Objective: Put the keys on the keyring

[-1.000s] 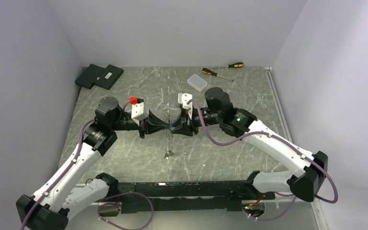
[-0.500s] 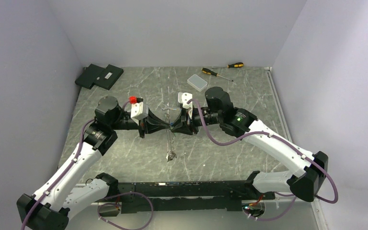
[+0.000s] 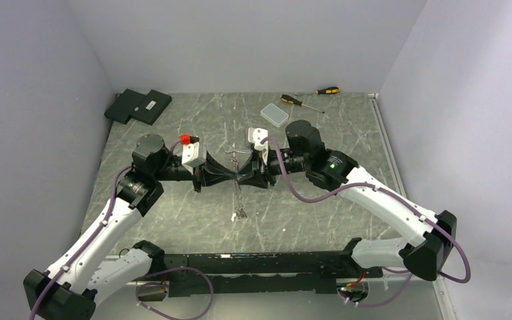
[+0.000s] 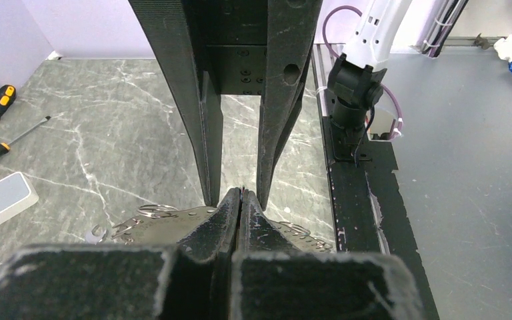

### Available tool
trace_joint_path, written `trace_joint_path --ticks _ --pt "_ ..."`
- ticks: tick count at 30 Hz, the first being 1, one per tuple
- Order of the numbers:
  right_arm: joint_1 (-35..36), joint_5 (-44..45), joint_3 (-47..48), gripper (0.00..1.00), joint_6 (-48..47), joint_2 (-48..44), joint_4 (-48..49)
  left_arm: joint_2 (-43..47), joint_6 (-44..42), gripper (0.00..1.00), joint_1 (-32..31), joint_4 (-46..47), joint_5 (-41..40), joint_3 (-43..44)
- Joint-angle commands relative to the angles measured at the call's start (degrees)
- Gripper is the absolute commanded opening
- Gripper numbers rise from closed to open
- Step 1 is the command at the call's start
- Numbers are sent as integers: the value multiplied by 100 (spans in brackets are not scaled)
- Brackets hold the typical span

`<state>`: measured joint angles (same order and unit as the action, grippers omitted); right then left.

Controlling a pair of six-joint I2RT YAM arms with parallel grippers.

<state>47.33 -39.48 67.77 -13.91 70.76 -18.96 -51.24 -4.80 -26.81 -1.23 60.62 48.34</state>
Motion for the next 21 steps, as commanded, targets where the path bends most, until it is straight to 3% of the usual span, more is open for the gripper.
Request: trace_joint_path --ticks 1,5,11,21 --pt "-5 -73 290 36 3 -99 327 10 111 0 18 317 194 18" --pt "-4 -63 281 36 -10 -119 340 9 124 0 25 332 193 10" --pt "-5 -102 261 6 -41 -53 270 28 125 0 23 334 172 9" --pt "-5 -139 182 0 -33 -76 309 84 623 0 26 894 311 -27"
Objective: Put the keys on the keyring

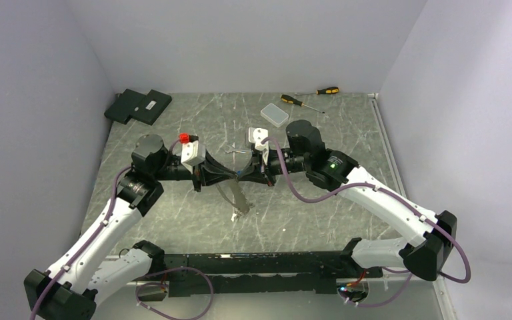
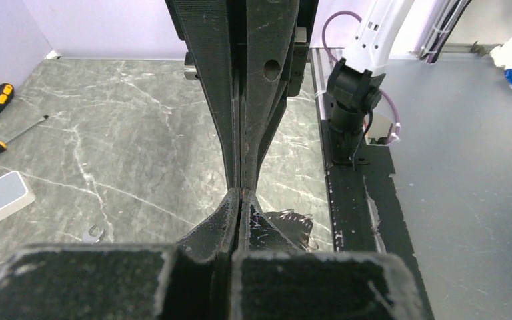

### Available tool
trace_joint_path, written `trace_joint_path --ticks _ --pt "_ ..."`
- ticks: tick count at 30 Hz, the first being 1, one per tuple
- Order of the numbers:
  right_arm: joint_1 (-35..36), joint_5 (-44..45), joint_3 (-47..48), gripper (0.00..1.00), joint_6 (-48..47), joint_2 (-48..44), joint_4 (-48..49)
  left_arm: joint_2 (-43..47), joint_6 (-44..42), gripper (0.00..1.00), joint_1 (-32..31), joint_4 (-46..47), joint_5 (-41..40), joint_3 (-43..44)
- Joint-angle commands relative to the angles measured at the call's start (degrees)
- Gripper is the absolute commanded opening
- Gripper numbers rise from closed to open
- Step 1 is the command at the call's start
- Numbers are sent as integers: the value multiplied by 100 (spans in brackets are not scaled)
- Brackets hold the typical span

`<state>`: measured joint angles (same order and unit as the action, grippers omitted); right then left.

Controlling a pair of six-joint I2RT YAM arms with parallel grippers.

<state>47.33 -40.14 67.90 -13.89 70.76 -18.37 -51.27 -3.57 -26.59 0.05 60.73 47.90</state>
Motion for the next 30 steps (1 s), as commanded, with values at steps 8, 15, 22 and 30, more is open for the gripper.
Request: trace_joint_path --ticks 8,15,22,30 --pt "-18 -454 382 0 -122 68 53 -41 1816 0 5 2638 660 -109" --pt "-39 -658 409 0 -142 46 16 -270 2513 0 -1 3612 952 -149" --pt "-68 -820 478 0 -215 114 -131 -437 2970 0 -4 4169 1249 -87" --pt "-273 -1066 514 0 -189 -17 -34 -596 3323 0 -98 4540 1526 -18"
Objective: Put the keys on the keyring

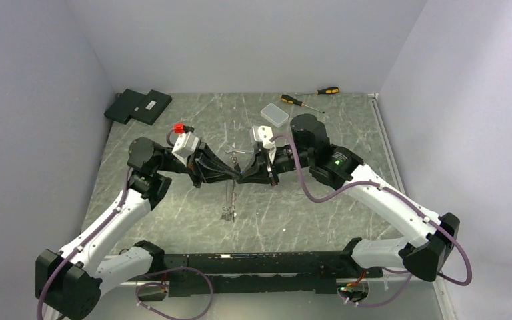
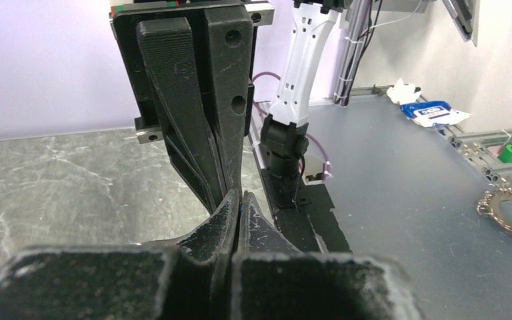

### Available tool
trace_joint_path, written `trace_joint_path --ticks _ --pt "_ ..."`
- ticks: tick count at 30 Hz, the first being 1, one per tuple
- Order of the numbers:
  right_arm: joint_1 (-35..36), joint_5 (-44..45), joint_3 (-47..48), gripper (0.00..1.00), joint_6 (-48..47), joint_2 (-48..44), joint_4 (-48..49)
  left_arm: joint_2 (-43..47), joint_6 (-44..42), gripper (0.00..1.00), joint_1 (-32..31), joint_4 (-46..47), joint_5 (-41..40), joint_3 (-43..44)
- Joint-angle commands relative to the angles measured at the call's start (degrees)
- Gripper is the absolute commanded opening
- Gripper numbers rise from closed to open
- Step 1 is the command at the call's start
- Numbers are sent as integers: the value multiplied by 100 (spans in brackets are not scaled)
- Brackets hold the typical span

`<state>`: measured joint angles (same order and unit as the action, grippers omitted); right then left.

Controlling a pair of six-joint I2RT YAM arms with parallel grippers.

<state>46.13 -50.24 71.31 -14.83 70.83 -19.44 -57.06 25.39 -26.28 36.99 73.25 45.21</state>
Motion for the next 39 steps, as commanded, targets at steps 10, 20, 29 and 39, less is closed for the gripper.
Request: trace_joint_path --ticks 10,20,29,39 --pt "-207 -600 609 0 -95 353 -257 -282 679 0 -387 1114 492 273" --pt "-210 -428 821 0 -93 389 -333 -393 582 0 -616 946 589 249" --pt "-201 -408 1152 0 -292 417 -759 -347 -276 0 -799 -375 728 400" --pt "-201 -308 958 0 -316 322 -888 -147 -1646 0 -848 -2170 310 729"
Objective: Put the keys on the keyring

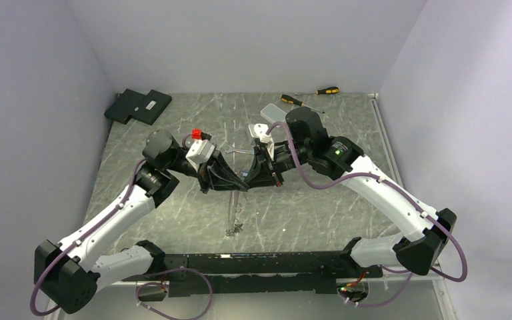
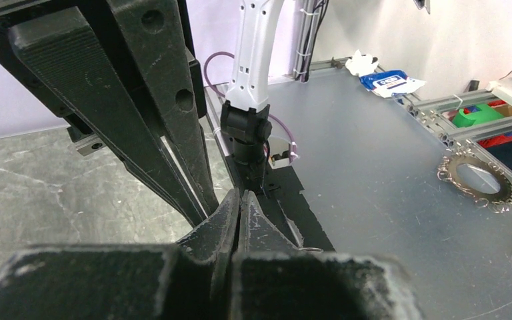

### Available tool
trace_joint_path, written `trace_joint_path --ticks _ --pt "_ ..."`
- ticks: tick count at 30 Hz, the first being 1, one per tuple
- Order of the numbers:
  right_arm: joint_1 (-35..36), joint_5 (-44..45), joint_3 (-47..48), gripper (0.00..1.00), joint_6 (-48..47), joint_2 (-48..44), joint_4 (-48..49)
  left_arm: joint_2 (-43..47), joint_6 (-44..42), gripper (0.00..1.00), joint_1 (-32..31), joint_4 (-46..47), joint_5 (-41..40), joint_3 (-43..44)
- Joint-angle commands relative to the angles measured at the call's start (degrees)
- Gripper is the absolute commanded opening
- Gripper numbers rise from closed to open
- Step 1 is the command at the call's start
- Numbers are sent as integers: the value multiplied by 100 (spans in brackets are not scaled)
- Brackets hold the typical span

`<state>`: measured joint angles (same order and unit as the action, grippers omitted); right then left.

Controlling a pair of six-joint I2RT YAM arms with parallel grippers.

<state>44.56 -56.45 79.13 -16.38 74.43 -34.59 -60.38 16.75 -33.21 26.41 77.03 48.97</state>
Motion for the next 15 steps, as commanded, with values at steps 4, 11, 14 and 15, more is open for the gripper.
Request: trace_joint_path --ticks 4,11,14,15 --pt "-43 370 19 0 -120 -80 616 266 -1389 0 -153 -1910 -435 523" --pt "-45 233 -116 0 -122 2 443 419 -1903 0 -153 -2254 -927 483" --pt "-43 156 -132 0 -162 51 319 505 -2131 0 -154 -2395 -1084 447" --pt "-43 138 -141 0 -168 41 295 528 -2227 0 -151 -2514 -1140 459"
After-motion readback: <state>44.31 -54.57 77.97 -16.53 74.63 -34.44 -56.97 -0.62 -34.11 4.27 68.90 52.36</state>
